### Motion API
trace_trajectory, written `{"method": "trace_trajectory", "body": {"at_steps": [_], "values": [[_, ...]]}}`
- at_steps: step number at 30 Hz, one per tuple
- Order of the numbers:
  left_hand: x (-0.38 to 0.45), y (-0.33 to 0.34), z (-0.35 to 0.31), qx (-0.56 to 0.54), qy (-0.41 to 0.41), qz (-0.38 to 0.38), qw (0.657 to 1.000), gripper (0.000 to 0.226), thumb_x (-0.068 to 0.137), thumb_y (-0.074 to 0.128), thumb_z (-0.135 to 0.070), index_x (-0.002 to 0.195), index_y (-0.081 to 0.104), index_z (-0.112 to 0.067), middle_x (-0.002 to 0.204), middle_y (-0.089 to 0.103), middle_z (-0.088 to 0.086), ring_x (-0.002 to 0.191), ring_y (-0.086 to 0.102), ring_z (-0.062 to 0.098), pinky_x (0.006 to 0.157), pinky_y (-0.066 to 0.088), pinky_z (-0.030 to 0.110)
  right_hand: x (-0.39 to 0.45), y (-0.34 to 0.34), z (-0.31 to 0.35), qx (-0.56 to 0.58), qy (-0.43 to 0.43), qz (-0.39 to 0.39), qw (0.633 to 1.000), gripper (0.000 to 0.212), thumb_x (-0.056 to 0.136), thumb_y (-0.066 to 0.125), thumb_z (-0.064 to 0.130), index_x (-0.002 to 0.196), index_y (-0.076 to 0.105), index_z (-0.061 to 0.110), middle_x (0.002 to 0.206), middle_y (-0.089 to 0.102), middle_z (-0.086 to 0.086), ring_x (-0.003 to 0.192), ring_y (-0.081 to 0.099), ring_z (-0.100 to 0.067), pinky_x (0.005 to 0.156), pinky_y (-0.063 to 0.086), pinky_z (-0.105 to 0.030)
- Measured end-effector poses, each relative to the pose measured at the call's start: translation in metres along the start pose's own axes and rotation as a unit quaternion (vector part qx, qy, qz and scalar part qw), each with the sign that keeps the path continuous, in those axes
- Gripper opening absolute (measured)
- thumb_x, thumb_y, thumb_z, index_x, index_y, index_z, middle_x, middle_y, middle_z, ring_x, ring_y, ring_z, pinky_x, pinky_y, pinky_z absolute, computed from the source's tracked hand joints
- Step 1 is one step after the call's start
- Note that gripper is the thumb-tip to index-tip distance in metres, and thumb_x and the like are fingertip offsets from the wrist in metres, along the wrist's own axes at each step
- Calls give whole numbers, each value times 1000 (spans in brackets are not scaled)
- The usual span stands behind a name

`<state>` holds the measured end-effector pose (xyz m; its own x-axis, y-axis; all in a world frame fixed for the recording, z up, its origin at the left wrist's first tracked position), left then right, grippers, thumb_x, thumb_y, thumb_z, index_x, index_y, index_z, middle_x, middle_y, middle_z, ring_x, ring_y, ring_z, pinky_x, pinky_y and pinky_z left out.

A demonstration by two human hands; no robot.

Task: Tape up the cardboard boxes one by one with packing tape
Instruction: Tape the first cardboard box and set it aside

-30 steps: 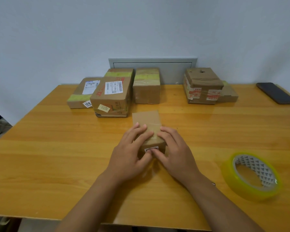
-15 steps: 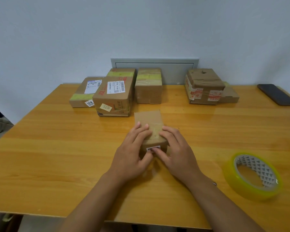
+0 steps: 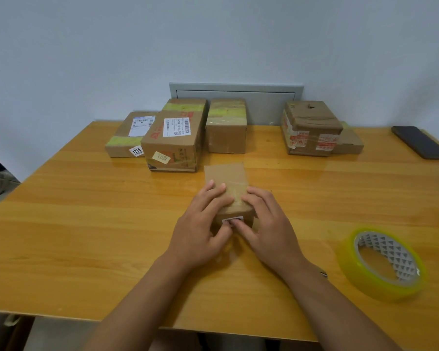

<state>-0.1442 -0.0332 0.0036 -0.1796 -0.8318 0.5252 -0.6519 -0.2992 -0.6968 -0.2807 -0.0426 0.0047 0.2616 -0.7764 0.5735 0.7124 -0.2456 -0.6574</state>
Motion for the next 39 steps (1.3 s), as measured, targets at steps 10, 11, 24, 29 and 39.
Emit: {"method": "trace_trajectory", "body": {"at_steps": [10, 11, 24, 29, 39], "values": [[1, -1, -1, 11, 0, -1, 1000, 48, 85, 54, -37, 130, 60, -22, 148, 46, -10, 146, 24, 4, 106, 31, 16, 0, 2, 0, -7, 2, 10, 1000, 49, 86, 72, 33, 128, 55, 15, 137, 47, 1, 122, 51, -16, 99, 48, -31], [1, -1, -2, 13, 2, -1, 1000, 49, 85, 54, -37, 131, 60, -22, 148, 46, -10, 146, 24, 4, 106, 33, 18, 0, 2, 0, -8, 3, 10, 1000, 49, 87, 71, 34, 128, 54, 15, 137, 47, 1, 122, 51, -17, 99, 48, -30], [-1, -1, 1, -2, -12, -12, 1000, 70, 81, 51, -36, 148, 35, -25, 152, 38, -10, 148, 21, 5, 109, 36, 28, -2, 17, 3, -89, 17, 117, 989, 70, 90, 67, 33, 150, 32, 24, 157, 11, 2, 125, 50, -24, 85, 56, -37], [-3, 0, 3, -13, -23, -6, 1000, 78, 84, 50, -40, 154, 23, -19, 163, 19, -3, 152, 7, 11, 118, 11, 16, 7, 14, 8, -125, 22, 151, 980, 68, 93, 63, 34, 151, 31, 15, 162, 14, -1, 134, 44, -26, 92, 52, -38], [31, 28, 31, 100, -163, 98, 977, 63, 97, 49, -44, 152, 27, -24, 165, 9, -1, 152, -3, 19, 121, 8, 35, 60, -44, -34, -232, 60, 151, 959, 56, 92, 65, 32, 135, 35, 11, 154, 16, -6, 92, 60, -28, 72, 54, -40]]}}
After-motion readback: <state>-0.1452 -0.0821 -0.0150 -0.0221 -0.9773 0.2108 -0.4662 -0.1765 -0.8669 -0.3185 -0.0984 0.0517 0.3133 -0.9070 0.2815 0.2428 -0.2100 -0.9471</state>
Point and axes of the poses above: each hand's wrist, its own x-axis towards the middle knuckle, its own y-axis out of the palm, z = x × y, the point moved 10 cm from there along x, towards the middle knuckle
